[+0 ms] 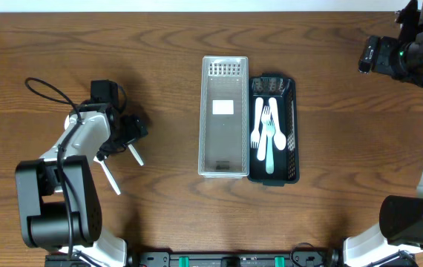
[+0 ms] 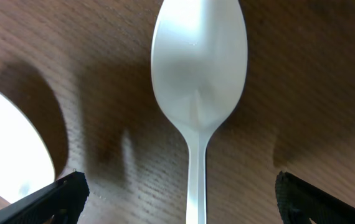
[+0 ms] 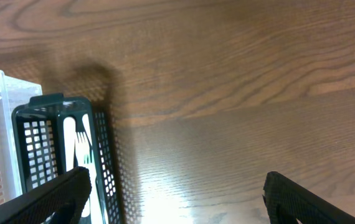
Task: Pack container
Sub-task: 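Reach the left gripper to the upper white spoon and grasp it, then carry the spoon with the left gripper into the white basket, release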
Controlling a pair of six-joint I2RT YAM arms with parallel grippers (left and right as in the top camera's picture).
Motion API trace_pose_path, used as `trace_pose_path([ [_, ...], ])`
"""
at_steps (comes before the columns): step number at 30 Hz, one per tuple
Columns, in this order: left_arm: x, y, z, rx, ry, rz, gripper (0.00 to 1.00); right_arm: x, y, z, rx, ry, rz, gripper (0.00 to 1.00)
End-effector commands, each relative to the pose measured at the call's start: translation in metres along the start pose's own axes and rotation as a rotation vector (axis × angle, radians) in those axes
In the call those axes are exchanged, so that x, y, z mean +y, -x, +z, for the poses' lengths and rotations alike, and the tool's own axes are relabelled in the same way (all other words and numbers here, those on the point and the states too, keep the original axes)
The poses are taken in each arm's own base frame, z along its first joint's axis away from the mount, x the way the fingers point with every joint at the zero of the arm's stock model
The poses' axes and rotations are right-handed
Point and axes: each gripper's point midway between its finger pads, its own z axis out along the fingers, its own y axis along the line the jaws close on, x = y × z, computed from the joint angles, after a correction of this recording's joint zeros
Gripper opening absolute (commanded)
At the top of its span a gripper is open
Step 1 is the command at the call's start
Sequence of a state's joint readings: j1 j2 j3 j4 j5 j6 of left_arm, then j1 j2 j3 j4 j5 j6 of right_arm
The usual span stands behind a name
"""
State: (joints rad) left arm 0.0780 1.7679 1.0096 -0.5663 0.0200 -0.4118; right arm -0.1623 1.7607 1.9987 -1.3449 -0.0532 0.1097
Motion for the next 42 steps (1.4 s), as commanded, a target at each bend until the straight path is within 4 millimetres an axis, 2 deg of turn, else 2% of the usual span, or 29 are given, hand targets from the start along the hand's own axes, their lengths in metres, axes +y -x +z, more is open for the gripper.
trace_pose_path([
  [1,0.0,0.003,0.005,0.0,0.002,-0.005,0.98,-0.001,-0.003,0.008,0.023,0.003,-0.01,0.92],
  [9,-0.002,0.005,0.016,0.004,0.002,0.006,0.98,-0.001,-0.004,0.009,0.024,0.003,-0.01,0.92],
  [13,-0.009,-0.001,0.024,0.04,-0.037,0.033,0.98,-0.001,-0.004,0.009,0.024,0.003,-0.01,0.91],
  [21,-0.005,-0.009,0.032,0.08,-0.018,0.033,0.99,-0.001,-0.004,0.009,0.024,0.003,-0.01,0.92],
  [23,-0.004,-0.011,0.032,0.087,-0.014,0.033,0.93,-0.001,-0.004,0.009,0.024,0.003,-0.01,0.92],
  [28,-0.001,-0.017,0.031,0.112,-0.002,0.033,0.68,-0.001,-0.004,0.009,0.024,0.003,-0.01,0.92],
  [32,0.001,-0.021,0.031,0.131,0.008,0.033,0.57,-0.001,-0.004,0.009,0.024,0.003,-0.01,0.92],
  [36,0.002,-0.023,0.031,0.137,0.011,0.033,0.26,-0.001,-0.004,0.009,0.024,0.003,-0.01,0.92],
  [37,0.002,-0.023,0.031,0.137,0.011,0.033,0.22,-0.001,-0.004,0.009,0.024,0.003,-0.01,0.92],
  [39,0.002,-0.024,0.03,0.14,0.012,0.033,0.15,-0.001,-0.004,0.009,0.024,0.003,-0.01,0.92],
  [42,0.003,-0.024,0.03,0.141,0.012,0.033,0.11,-0.001,-0.004,0.009,0.025,0.003,-0.01,0.92],
])
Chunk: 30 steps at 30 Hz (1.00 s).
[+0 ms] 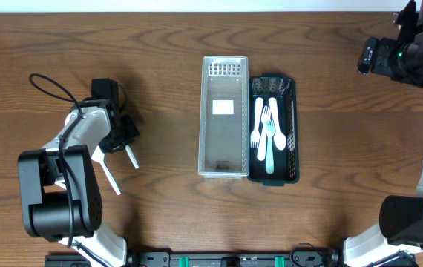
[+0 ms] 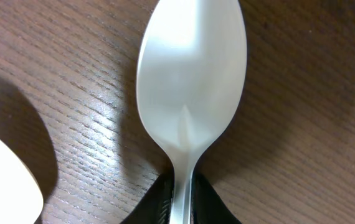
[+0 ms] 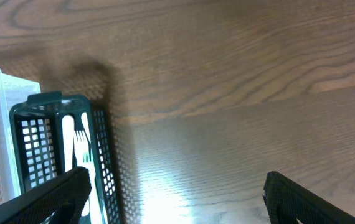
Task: Pack container
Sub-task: 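Carry the spoon with the left gripper into the white basket, release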
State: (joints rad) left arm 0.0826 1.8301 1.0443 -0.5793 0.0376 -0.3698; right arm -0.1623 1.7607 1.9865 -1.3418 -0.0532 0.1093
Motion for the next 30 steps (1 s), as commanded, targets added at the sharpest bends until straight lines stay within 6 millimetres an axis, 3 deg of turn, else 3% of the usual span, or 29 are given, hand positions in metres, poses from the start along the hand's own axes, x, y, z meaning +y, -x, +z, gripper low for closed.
trace_pose_path([
  [1,0.004,-0.023,0.02,0.097,0.008,-0.005,0.08,-0.001,-0.001,0.005,0.015,0.004,-0.01,0.92],
  [9,0.002,-0.021,0.011,0.081,0.0,0.0,0.06,-0.001,-0.001,0.005,0.015,0.004,-0.01,0.92],
  [13,-0.016,-0.015,-0.026,0.019,-0.035,0.076,0.06,0.0,-0.001,0.005,0.014,0.004,-0.01,0.92],
  [18,-0.065,-0.014,-0.111,-0.125,-0.129,0.243,0.06,0.0,-0.001,0.005,0.014,0.004,-0.01,0.92],
  [19,-0.08,-0.017,-0.135,-0.168,-0.164,0.285,0.06,0.0,-0.001,0.006,0.014,0.004,-0.01,0.92],
  [23,-0.132,-0.038,-0.196,-0.302,-0.285,0.433,0.05,0.0,-0.001,0.005,0.014,0.005,-0.01,0.92],
  [26,-0.165,-0.058,-0.211,-0.335,-0.353,0.516,0.05,0.0,-0.001,0.006,0.015,0.005,-0.01,0.92],
  [30,-0.199,-0.084,-0.2,-0.314,-0.383,0.61,0.06,0.0,-0.001,0.005,0.015,0.005,-0.01,0.92],
])
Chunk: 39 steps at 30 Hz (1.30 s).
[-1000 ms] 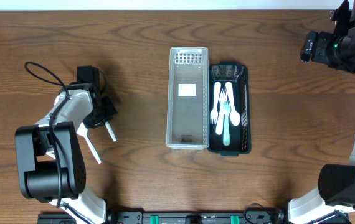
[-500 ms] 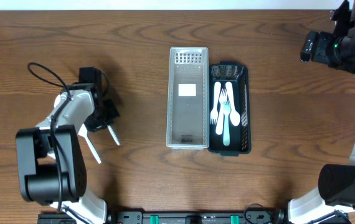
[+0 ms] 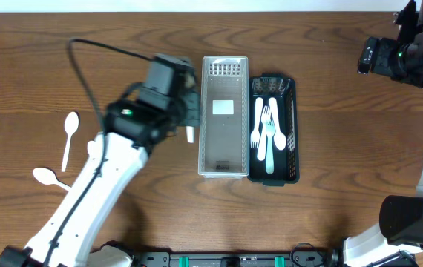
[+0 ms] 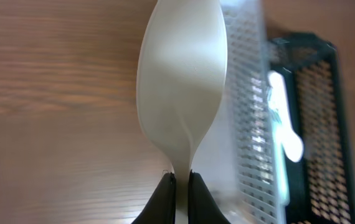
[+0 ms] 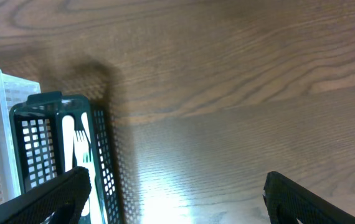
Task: Pack container
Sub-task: 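Carry the spoon with the left gripper into the white basket, release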
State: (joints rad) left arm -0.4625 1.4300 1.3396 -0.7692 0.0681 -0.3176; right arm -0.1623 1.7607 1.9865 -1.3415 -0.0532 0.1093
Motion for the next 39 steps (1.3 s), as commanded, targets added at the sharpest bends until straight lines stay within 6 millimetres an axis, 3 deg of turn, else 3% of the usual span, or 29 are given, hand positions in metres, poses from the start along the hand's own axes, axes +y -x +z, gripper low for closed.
trace_pose_path([
  [1,-0.019,-0.018,0.031,0.075,-0.001,0.046,0.06,0.0,-0.002,0.006,0.015,0.005,-0.01,0.92],
  [5,-0.031,-0.041,0.07,0.17,0.013,0.088,0.06,0.0,-0.002,0.005,0.016,0.005,-0.01,0.92],
  [12,-0.029,-0.083,0.125,0.329,0.069,0.125,0.06,0.0,-0.002,0.005,0.015,0.005,-0.01,0.92],
  [17,-0.027,-0.09,0.132,0.352,0.079,0.129,0.06,0.0,-0.001,0.006,0.015,0.005,-0.01,0.92],
  [21,-0.029,-0.086,0.129,0.337,0.071,0.13,0.28,0.0,-0.001,0.006,0.015,0.004,-0.01,0.92],
  [26,-0.033,-0.072,0.114,0.291,0.059,0.158,0.53,-0.001,-0.001,0.006,0.012,0.004,-0.034,0.93],
  [31,-0.017,-0.039,0.071,0.183,0.119,0.14,0.68,0.0,0.0,0.006,0.012,0.004,-0.058,0.95],
  [35,0.007,-0.019,0.025,0.109,0.132,0.073,0.81,-0.001,-0.001,0.008,0.018,0.003,-0.089,0.98],
  [39,0.051,-0.012,-0.014,0.075,0.191,-0.029,0.91,-0.001,-0.003,0.012,0.035,0.003,-0.103,0.99],
])
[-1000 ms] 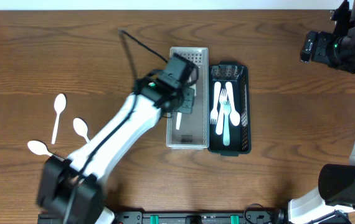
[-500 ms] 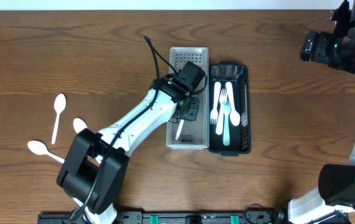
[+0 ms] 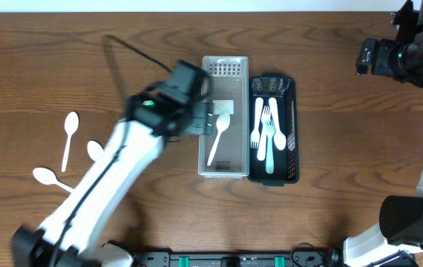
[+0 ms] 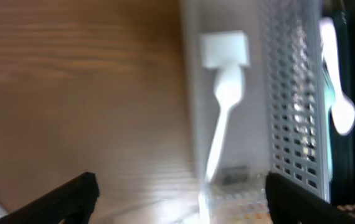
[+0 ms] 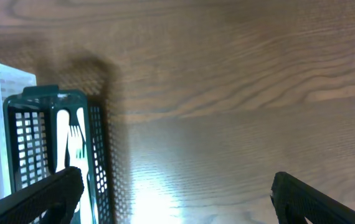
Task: Pack container
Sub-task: 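Carry the spoon with the left gripper into the white basket, release, then reach the left gripper to the next white spoon and grasp it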
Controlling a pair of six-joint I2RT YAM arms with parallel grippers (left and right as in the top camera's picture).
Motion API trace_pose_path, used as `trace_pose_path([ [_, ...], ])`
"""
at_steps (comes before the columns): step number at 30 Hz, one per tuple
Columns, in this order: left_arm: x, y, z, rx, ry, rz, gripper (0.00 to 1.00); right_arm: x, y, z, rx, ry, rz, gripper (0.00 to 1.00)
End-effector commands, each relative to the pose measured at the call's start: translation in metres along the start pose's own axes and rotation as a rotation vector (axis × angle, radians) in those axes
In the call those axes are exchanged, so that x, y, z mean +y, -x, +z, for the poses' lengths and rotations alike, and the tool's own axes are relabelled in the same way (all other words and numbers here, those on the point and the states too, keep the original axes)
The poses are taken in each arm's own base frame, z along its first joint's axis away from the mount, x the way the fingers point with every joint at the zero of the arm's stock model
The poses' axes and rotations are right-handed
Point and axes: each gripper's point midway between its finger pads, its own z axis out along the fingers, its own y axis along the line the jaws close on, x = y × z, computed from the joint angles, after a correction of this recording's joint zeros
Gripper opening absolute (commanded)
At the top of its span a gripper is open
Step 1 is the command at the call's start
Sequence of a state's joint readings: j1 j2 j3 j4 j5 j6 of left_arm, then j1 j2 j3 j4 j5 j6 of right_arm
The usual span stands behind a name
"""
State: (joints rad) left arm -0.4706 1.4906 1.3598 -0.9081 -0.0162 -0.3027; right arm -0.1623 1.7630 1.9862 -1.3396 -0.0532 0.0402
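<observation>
A white plastic spoon [image 3: 219, 138] lies slanted inside the clear white container [image 3: 205, 152] at the table's middle; in the left wrist view the spoon [image 4: 220, 121] sits below a white label. My left gripper [image 3: 205, 120] hovers over the container's left wall, open and empty, its fingertips [image 4: 65, 198] spread wide. The dark green basket [image 3: 294, 130] to the right holds white forks and a pale spoon. My right gripper [image 3: 367, 55] is high at the far right, open and empty.
Three more white spoons [image 3: 69, 132] lie loose on the wooden table at the far left. The green basket [image 5: 99, 155] touches the clear container's right side. The left arm's black cable arches over the table's left half.
My left gripper was shut on the spoon just left of the clear container. Now it is open over the container and the spoon lies inside. The right arm is unchanged.
My left gripper stood open around a spoon on the table at the left. It was then shut on that spoon's handle. Later it held the spoon beside the clear container. Now the spoon rests in the container and the gripper is open.
</observation>
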Motion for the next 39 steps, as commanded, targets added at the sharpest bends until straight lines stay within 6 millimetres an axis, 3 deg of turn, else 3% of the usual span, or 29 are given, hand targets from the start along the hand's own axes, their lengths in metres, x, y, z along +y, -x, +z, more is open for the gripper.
trace_pose_path([
  [1,0.047,0.01,-0.032,-0.056,0.068,-0.103,0.91,-0.001,-0.005,0.011,0.039,0.004,-0.034,0.99],
  [5,0.11,-0.004,-0.048,-0.026,0.16,-0.32,0.98,-0.001,-0.009,0.014,0.06,0.004,-0.033,0.99],
  [8,0.148,-0.02,-0.047,0.013,0.224,-0.527,0.98,-0.001,-0.011,0.017,0.072,0.004,-0.035,0.99],
  [13,0.182,-0.048,-0.027,0.062,0.284,-0.778,0.98,-0.002,-0.013,0.022,0.089,0.004,-0.039,0.99],
  [17,0.195,-0.076,0.0,0.097,0.317,-0.898,0.98,-0.002,-0.016,0.026,0.112,0.004,-0.037,0.99],
  [24,0.201,-0.112,0.028,0.16,0.345,-0.922,0.98,-0.002,-0.021,0.027,0.132,0.004,-0.035,0.99],
  [31,0.208,-0.131,0.034,0.199,0.366,-0.956,0.98,-0.002,-0.033,0.025,0.179,0.003,-0.033,0.99],
  [39,0.211,-0.136,0.038,0.21,0.373,-0.966,0.98,-0.003,-0.037,0.024,0.196,0.002,-0.032,0.99],
])
